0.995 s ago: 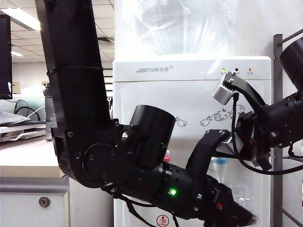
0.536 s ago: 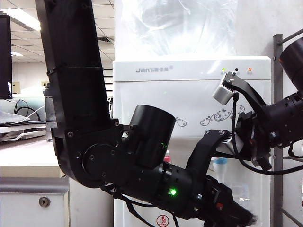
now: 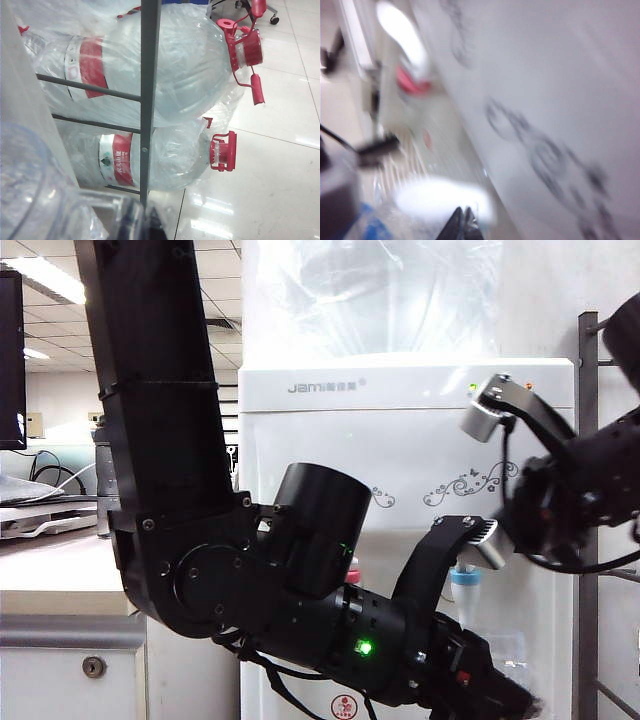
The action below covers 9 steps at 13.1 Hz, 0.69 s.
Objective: Pick up the plastic mug from the left desk, go to the cold water outlet of the water dispenser, press the vertical switch to get some water, then put the mug back on the desk.
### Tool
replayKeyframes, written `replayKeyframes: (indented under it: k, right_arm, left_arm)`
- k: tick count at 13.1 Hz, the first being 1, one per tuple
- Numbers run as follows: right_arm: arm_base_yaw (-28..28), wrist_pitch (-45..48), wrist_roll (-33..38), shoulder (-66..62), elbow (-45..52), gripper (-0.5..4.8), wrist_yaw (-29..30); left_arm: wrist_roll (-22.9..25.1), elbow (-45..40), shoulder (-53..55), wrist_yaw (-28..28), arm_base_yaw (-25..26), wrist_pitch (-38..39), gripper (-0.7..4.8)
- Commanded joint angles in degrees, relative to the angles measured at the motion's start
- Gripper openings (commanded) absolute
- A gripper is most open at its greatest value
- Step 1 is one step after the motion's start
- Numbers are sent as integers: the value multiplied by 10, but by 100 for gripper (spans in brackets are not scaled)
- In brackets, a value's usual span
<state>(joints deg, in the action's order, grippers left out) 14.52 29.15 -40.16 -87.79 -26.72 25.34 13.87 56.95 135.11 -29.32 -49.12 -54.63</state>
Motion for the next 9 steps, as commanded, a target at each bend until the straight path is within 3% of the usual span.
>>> replayKeyframes:
  k: [1, 9]
  right_arm:
    - [1, -38, 7, 32, 0, -1, -4]
    - [0, -117, 51, 155, 0, -1, -49]
  left_arm:
    - [5, 3, -4, -3, -1, -30, -6]
    - [-9, 3, -5, -17, -1, -29, -6]
